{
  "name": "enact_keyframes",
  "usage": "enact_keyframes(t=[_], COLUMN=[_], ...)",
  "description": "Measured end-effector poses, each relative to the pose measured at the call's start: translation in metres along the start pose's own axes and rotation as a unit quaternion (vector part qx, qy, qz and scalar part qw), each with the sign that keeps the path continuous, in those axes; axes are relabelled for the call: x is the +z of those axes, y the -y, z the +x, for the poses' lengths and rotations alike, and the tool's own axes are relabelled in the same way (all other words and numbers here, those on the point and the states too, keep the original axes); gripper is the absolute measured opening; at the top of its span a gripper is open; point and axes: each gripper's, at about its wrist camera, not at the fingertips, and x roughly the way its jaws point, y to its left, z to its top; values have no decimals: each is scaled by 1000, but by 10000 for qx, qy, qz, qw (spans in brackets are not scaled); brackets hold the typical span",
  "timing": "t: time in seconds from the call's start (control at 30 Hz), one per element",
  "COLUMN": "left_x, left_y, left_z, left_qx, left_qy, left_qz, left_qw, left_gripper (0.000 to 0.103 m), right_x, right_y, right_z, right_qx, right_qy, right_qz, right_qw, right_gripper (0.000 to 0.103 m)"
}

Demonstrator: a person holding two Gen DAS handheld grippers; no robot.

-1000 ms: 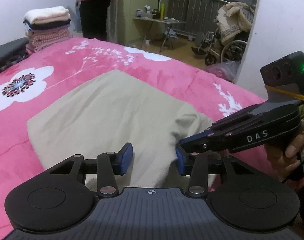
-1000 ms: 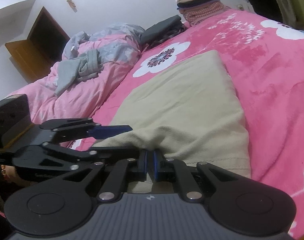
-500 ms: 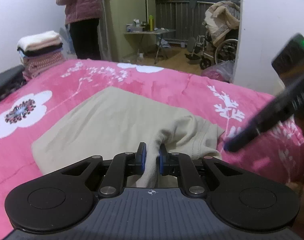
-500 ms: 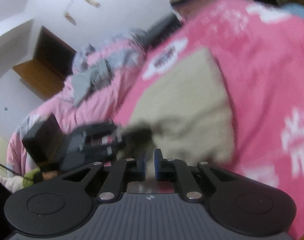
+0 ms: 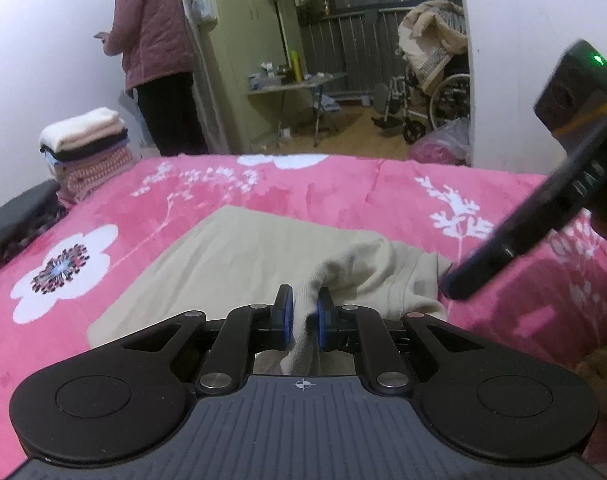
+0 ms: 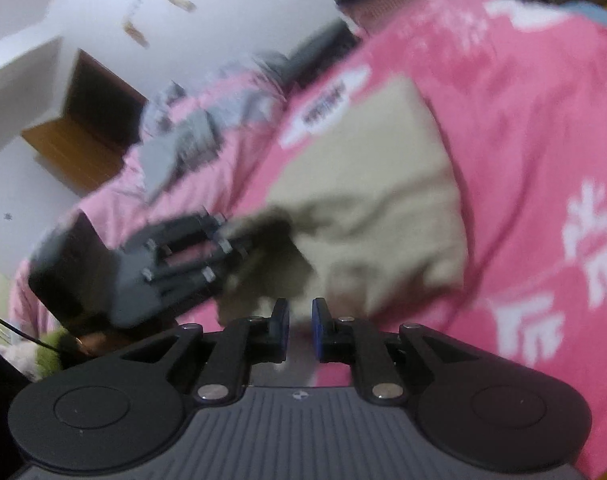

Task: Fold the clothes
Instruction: 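Close the left gripper on the trouser edge beside the right gripper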

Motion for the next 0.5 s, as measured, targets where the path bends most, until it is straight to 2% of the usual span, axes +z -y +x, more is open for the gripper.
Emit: enact_keyframes(t=[0.03, 0.13, 0.23, 0.3, 0.37, 0.5], left_x=[0, 0, 1, 1, -1, -3], left_y=[0, 1, 1, 1, 0, 0], left_z=[-1, -4, -7, -8, -8, -8], left_qx=[-6, -23, -76, -77, -80, -164], left_qy=[26, 89, 119, 120, 113, 115], left_qz=[-4, -58, -137, -153, -165, -191], left_qw=[10000, 9999, 9998, 9998, 9998, 9996], left_gripper=[9, 7, 4, 4, 4, 4], right_x=[4, 13, 10, 7, 4, 0], right_y=[-2, -6, -13, -20, -28, -32], right_z=[-3, 16, 42, 48, 49, 47], right_qx=[32, -282, -908, -1044, -1097, -1187], right_qy=[78, -30, 111, 454, 604, 593], right_qz=[-69, -476, -1023, -1207, -1373, -1449], right_qw=[9999, 9985, 9905, 9861, 9826, 9805], right_gripper=[13, 12, 8, 8, 9, 10])
